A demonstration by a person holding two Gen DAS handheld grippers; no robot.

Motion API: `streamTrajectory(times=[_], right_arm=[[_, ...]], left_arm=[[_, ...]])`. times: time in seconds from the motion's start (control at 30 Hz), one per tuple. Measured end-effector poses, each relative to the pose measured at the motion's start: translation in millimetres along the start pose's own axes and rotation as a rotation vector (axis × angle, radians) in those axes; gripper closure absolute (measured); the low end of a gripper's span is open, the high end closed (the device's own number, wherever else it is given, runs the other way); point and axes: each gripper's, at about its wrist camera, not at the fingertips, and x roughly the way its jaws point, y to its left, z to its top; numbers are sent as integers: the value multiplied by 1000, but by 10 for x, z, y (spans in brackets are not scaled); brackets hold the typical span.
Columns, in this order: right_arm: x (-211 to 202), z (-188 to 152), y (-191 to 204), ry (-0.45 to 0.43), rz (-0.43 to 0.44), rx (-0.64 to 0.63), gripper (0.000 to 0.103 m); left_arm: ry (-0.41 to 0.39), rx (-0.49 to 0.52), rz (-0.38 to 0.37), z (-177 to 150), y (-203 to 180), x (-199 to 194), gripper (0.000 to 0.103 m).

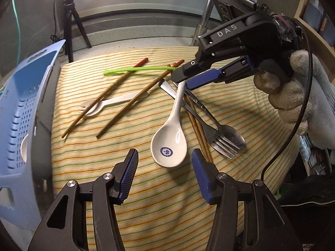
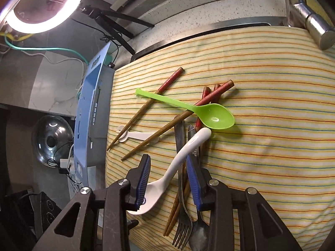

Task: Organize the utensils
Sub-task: 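Move the right tool to the second white ceramic spoon and grasp its handle, then lift the second white spoon with the right tool toward the basket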

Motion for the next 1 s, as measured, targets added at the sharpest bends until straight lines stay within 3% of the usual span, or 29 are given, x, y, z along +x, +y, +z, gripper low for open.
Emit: streamTrajectory(times=[0.5,0.7,0.83,1.0], right_arm=[[165,46,18,17,-18,20,78],[221,60,15,25,-43,20,87],[238,67,0,27,-39,25,89],[233,68,-2,24,-30,33,90]], left_arm=[[18,3,-19,-10,-35,157,51],[15,6,-21,-13,-30,205,51],[14,0,-32,-4,-3,241,64],[0,-7,-42,-9,25,237,64]])
